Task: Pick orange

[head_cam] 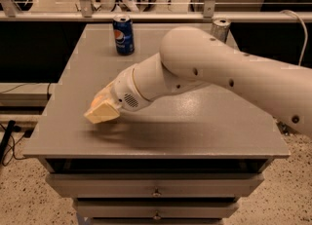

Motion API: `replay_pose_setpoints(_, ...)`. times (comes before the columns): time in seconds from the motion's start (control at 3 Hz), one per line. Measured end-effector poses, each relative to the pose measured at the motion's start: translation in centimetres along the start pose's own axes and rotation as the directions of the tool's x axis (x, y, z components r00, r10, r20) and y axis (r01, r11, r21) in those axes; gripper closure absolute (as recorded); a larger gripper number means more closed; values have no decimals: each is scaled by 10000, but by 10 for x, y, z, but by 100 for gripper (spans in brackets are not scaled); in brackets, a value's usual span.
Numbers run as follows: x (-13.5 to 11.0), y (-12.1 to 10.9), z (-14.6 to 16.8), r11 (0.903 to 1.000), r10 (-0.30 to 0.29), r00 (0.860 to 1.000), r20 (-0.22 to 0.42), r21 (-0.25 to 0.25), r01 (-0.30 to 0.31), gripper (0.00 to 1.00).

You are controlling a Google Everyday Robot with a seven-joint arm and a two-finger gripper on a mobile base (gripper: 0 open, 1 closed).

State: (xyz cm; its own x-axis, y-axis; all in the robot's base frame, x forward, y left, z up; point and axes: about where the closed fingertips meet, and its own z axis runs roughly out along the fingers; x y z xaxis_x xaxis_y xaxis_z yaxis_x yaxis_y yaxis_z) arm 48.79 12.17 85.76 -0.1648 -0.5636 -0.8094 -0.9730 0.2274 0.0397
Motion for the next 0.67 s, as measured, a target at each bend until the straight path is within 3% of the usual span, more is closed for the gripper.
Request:
replay_pose_setpoints(0.33,-24,-7,-20,9999,83,9915,1301,-82,-73,100)
replay_pose_setpoints(0.67,-64,-18,-60,9991,-40,9341,3569,-387,191,100)
